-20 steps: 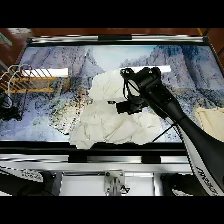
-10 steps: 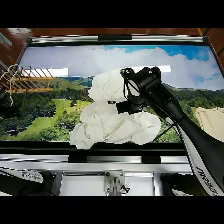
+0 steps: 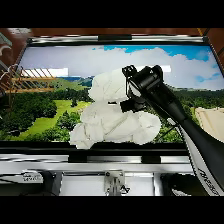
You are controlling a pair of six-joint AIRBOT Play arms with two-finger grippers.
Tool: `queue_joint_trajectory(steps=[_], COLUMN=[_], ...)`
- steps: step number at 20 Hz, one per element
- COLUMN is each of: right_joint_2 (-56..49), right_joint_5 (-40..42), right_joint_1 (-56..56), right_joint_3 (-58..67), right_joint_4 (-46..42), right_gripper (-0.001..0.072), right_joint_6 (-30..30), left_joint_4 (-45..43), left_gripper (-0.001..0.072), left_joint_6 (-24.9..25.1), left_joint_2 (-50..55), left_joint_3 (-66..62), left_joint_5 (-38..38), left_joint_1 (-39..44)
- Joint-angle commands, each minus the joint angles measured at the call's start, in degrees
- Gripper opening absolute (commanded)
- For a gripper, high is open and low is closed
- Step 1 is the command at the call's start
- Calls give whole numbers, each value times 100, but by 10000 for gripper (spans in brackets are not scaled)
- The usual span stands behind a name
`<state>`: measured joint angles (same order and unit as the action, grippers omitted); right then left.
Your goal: Fold the shirts.
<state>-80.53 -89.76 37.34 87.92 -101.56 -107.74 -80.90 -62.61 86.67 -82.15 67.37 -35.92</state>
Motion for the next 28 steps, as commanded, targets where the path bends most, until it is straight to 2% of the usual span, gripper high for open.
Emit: queue_joint_trajectory(steps=[1, 5, 9, 12, 15, 17, 19, 24, 26, 28], right_joint_2=[190, 398, 409, 409, 409, 409, 411, 505, 586, 741], right_joint_5=[-201, -201, -387, -579, -535, -544, -586, -487, -402, -310], right_joint_1=[-4, -4, -17, -17, -203, -424, -651, -949, -925, -927], right_joint_3=[9, 11, 11, 11, 11, 11, 11, 11, 24, 24], right_joint_4=[-404, -599, -861, -1290, -1287, -1287, -1287, -1290, -1255, -1078], right_gripper=[76, 76, 76, 75, 75, 75, 75, 75, 75, 75], right_joint_6=[96, 94, 216, 354, 463, 577, 710, 968, 968, 933], left_joint_4=[-31, -11, -118, -691, -1794, -2055, -2050, -2050, -2100, -2114], left_gripper=[57, 57, 56, 56, 56, 56, 56, 56, 56, 56], left_joint_6=[-579, -616, -1191, -1482, -1738, -2052, -2411, -2262, -2144, -2149], left_joint_2=[-850, -1751, -2358, -3001, -3722, -4223, -4715, -5416, -5283, -5049], left_joint_3=[-9, -7, 214, 981, 2002, 2479, 2651, 2667, 2765, 2929], left_joint_5=[61, 728, 1547, 1891, 2507, 2813, 2914, 3062, 2962, 2516], left_joint_1=[304, 1504, 3099, 4544, 6227, 7152, 7886, 9291, 9576, 9593])
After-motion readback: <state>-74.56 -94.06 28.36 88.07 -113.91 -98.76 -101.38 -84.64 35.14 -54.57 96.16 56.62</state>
